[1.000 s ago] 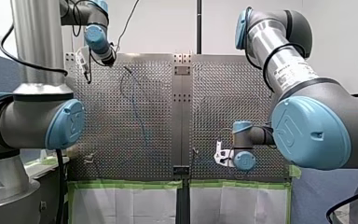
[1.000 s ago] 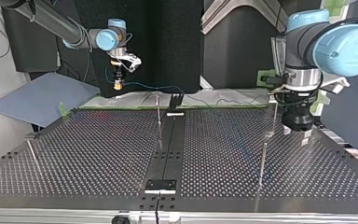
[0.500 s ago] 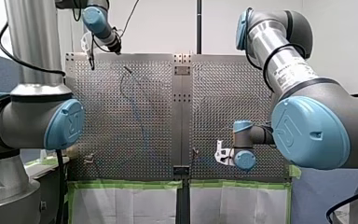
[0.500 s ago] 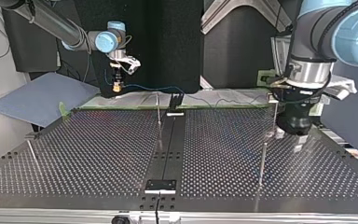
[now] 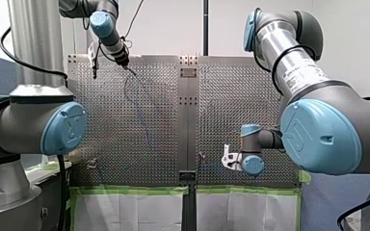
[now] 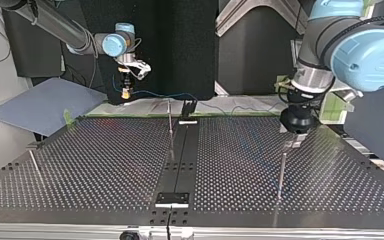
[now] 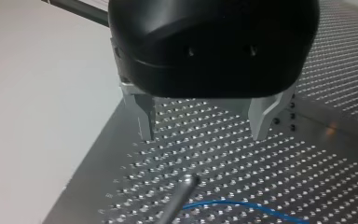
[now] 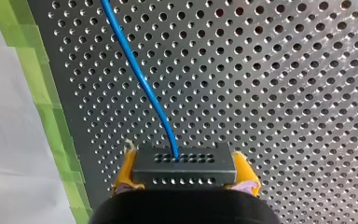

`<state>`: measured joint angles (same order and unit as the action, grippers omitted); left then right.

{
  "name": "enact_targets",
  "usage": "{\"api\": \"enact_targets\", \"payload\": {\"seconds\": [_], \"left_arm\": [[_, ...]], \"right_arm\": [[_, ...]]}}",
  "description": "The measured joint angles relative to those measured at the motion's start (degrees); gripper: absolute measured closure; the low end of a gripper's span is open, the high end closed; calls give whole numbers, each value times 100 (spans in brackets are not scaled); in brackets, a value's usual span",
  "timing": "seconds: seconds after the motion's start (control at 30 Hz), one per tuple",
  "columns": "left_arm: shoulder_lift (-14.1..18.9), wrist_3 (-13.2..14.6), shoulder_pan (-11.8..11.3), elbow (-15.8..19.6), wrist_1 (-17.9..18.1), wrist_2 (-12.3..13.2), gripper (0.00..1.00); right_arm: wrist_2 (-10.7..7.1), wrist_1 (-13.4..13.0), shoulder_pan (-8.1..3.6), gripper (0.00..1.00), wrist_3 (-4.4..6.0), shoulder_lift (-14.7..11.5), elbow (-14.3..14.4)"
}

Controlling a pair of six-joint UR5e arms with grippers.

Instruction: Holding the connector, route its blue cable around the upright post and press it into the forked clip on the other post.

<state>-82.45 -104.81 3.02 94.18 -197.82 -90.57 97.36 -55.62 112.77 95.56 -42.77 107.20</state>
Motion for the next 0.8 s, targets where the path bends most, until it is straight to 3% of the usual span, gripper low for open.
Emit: {"api": "enact_targets", "payload": {"seconds": [0.3, 0.8], "left_arm": [[-2, -57, 35, 0, -121, -100, 0], [-2, -108, 172, 3, -187, -887, 0]], "right_arm": [[-30, -9, 6, 100, 8, 0, 0], [-27, 38, 24, 100, -12, 0, 1]]}}
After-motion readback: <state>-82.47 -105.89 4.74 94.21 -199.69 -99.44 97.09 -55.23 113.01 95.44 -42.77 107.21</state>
